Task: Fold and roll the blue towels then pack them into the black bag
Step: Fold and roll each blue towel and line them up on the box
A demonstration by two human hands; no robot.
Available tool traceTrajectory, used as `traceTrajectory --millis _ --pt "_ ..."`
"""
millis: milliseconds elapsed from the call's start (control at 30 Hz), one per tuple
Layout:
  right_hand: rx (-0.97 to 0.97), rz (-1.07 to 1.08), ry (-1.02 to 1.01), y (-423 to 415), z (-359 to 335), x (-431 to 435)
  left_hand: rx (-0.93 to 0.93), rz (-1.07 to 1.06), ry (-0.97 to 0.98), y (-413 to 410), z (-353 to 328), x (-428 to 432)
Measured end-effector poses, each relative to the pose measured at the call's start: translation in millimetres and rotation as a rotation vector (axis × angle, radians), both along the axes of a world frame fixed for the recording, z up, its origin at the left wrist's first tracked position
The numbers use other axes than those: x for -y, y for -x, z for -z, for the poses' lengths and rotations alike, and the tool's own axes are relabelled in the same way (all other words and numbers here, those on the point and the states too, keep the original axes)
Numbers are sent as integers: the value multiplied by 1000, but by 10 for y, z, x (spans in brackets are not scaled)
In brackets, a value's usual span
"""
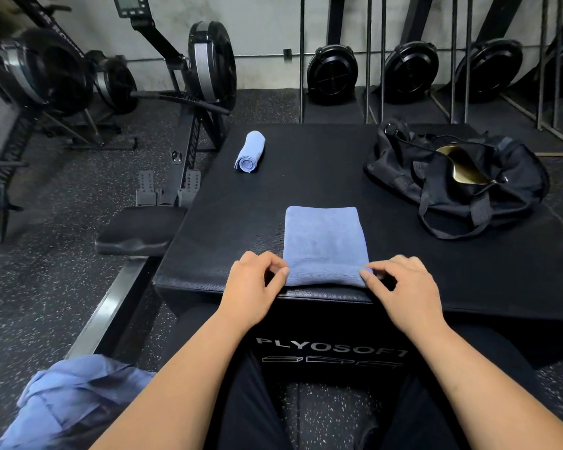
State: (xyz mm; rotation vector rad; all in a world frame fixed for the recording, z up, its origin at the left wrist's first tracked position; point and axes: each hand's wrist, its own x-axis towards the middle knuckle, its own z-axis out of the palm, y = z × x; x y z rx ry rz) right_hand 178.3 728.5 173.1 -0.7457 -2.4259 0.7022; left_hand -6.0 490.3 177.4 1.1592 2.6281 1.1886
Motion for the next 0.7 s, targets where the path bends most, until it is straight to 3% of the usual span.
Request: traceTrajectory --millis 200,333,700 --pt "-135 -54 -337 50 65 -18 -295 47 -26 -7 -8 -51" --pt "-125 -116 -434 59 148 -41 -402 80 4 -29 20 -69" --pt "-7 -114 -310 37 193 -109 -229 53 106 46 65 -24"
